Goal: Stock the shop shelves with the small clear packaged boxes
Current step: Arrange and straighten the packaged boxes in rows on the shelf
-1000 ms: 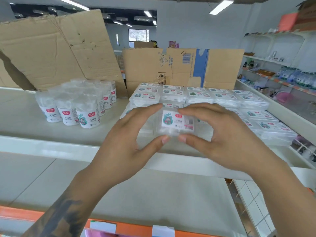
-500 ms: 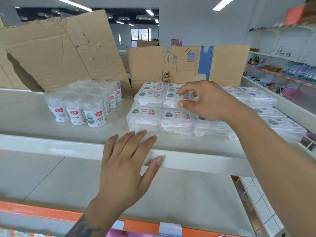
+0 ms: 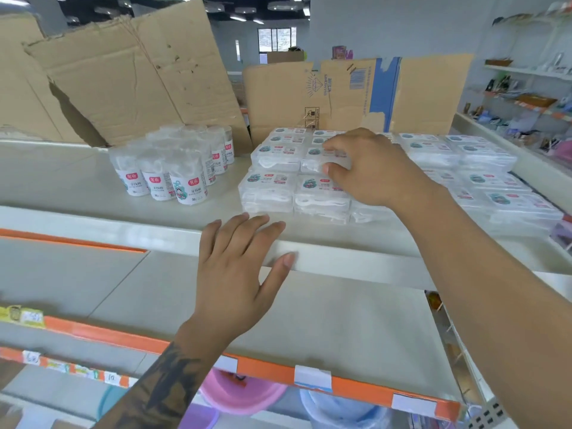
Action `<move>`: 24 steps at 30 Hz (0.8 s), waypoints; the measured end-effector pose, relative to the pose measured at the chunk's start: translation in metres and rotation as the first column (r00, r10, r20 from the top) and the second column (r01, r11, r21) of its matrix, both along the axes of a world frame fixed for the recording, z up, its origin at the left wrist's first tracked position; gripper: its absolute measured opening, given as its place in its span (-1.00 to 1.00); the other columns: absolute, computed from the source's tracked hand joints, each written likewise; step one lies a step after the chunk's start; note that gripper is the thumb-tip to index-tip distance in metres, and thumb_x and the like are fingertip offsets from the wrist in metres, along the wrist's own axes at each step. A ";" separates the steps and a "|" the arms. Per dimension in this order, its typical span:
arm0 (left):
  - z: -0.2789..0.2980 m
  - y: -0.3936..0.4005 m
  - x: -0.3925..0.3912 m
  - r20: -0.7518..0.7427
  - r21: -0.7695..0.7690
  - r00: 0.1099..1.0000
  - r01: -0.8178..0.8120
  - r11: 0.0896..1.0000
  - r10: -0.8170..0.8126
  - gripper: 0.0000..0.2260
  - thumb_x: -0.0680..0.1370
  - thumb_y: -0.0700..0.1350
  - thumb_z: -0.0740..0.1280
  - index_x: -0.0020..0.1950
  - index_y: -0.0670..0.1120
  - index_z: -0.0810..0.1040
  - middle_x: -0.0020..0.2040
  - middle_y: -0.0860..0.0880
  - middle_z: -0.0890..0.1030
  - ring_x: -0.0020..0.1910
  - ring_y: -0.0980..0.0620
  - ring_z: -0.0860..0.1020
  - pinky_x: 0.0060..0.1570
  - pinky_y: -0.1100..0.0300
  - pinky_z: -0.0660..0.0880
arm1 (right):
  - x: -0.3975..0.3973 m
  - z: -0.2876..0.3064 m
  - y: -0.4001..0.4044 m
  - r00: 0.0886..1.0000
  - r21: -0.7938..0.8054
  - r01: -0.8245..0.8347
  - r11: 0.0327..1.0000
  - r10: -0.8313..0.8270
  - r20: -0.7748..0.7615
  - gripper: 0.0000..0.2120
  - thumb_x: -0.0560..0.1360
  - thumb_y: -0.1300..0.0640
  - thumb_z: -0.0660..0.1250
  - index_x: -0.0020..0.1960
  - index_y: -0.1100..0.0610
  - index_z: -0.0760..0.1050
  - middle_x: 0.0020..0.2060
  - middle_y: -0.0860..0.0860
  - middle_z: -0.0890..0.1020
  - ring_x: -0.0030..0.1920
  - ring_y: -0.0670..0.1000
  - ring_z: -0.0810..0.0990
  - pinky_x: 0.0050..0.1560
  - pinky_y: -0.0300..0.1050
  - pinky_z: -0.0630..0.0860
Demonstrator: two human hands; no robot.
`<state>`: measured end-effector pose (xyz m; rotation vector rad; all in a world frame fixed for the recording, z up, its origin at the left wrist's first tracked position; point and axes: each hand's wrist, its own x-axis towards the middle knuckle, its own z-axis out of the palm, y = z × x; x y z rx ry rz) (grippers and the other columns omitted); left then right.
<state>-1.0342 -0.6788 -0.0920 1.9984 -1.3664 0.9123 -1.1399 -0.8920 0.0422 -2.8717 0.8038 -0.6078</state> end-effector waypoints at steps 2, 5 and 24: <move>0.001 0.002 -0.002 -0.004 0.017 1.000 -0.010 1.000 0.010 -0.57 0.69 0.22 0.14 0.33 -0.01 0.61 0.32 0.02 0.59 0.37 -0.11 0.50 0.43 -0.13 0.26 | -0.004 -0.004 0.010 0.998 -0.038 -0.013 0.999 0.015 0.053 -0.58 0.62 -0.14 0.27 0.45 -0.13 0.43 0.43 0.01 0.44 0.38 0.19 0.43 0.37 0.13 0.34; 0.006 0.002 -0.004 -0.005 0.044 0.999 -0.035 0.998 0.035 -0.57 0.68 0.22 0.14 0.33 0.00 0.61 0.31 0.03 0.59 0.36 -0.10 0.51 0.42 -0.14 0.28 | -0.011 -0.013 0.028 0.993 -0.117 -0.024 0.993 0.038 0.116 -0.59 0.63 -0.16 0.21 0.44 -0.12 0.44 0.46 0.01 0.42 0.39 0.20 0.43 0.36 0.14 0.34; -0.019 0.176 0.013 -0.184 0.174 0.981 0.097 0.980 -0.065 -0.51 0.63 0.23 0.18 0.45 -0.01 0.51 0.42 -0.08 0.52 0.42 -0.18 0.45 0.45 -0.18 0.31 | -0.046 -0.143 0.253 0.931 -0.212 0.179 0.961 -0.096 0.353 -0.57 0.60 -0.16 0.27 0.41 -0.03 0.52 0.38 0.11 0.51 0.29 0.21 0.51 0.27 0.16 0.46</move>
